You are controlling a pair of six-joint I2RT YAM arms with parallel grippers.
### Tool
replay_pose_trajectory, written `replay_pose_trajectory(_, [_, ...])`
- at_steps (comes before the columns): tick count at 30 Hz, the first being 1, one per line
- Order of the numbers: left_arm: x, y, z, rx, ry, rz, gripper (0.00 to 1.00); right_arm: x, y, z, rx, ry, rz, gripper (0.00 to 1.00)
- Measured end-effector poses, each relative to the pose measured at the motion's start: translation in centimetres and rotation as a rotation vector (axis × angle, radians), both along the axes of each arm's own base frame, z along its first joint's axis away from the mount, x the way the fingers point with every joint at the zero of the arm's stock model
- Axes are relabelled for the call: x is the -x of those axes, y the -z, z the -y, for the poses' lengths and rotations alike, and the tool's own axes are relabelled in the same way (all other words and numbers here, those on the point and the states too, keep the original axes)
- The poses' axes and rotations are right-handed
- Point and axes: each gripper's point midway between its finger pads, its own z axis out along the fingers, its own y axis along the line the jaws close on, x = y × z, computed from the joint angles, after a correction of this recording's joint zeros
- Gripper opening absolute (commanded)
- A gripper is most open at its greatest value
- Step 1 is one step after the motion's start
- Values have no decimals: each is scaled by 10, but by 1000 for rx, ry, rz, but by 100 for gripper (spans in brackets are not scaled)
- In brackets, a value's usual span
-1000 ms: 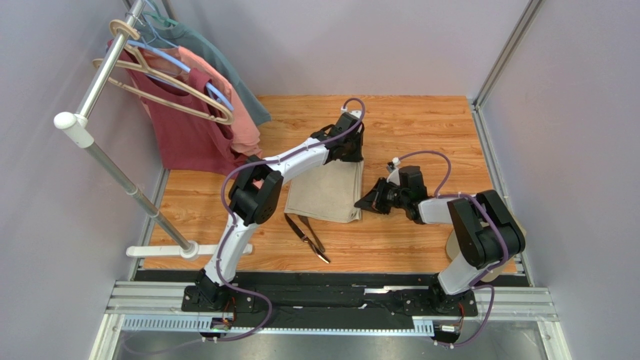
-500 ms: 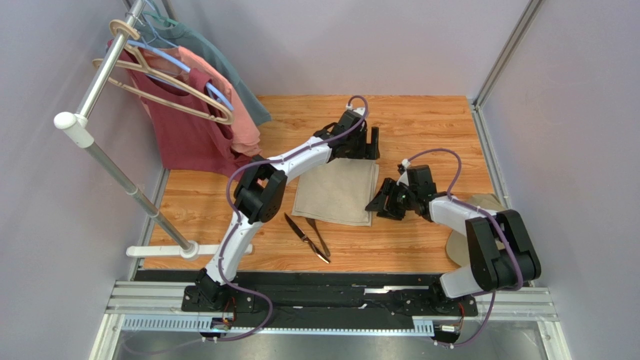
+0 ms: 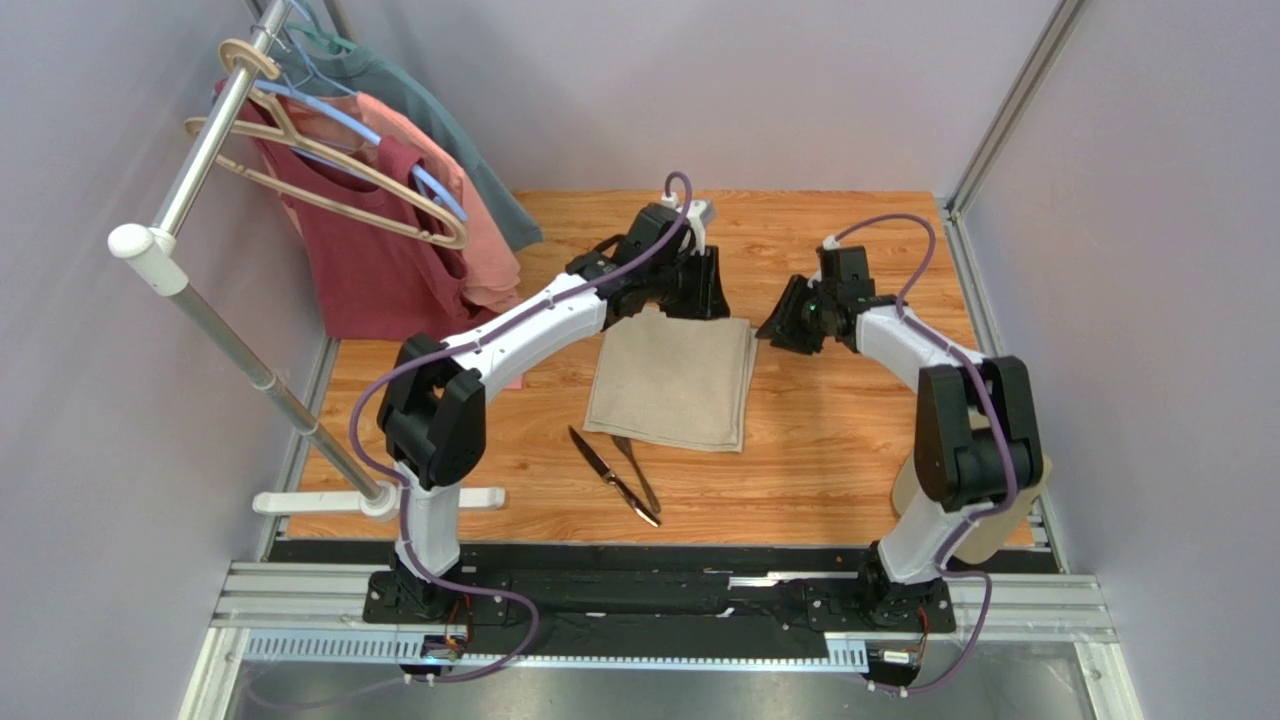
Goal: Fold the napkin into a case and place the utensils inside
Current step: Smooth out the lower triangle-folded napkin at the center of the board.
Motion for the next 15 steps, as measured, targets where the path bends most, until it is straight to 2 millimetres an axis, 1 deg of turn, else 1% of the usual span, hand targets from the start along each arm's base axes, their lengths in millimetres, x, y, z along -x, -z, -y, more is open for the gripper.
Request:
replay_pose_trajectory(1, [7, 7, 0, -9, 11, -14, 41, -13, 0, 1, 3, 10, 5, 27])
replay_pose_trajectory(3, [22, 26, 3, -35, 36, -50, 45, -32, 3, 2, 5, 19, 4, 21])
replay_pose_trajectory(4, [31, 38, 5, -54, 52, -74, 47, -43, 5, 1, 4, 22, 3, 12])
replay_pose_trajectory(5, [38, 47, 8, -68, 65, -87, 50, -49, 9, 1, 2, 21, 0, 8])
replay_pose_trajectory(6, [45, 55, 12, -82, 78, -100, 50, -54, 13, 0, 0, 19, -5, 5])
replay_pose_trajectory(7, [51, 63, 17, -95, 92, -109, 50, -58, 17, -1, -6, 17, -14, 1])
replay_pose_trajectory(8, [57, 69, 22, -104, 107, -115, 50, -59, 23, -2, -9, 16, -27, 0])
replay_pose_trajectory(12, [76, 90, 36, -133, 151, -142, 47, -56, 44, -3, -14, 16, -80, 0])
replay_pose_trajectory(15, [82, 102, 40, -150, 166, -158, 47, -54, 50, -3, -13, 14, -95, 0])
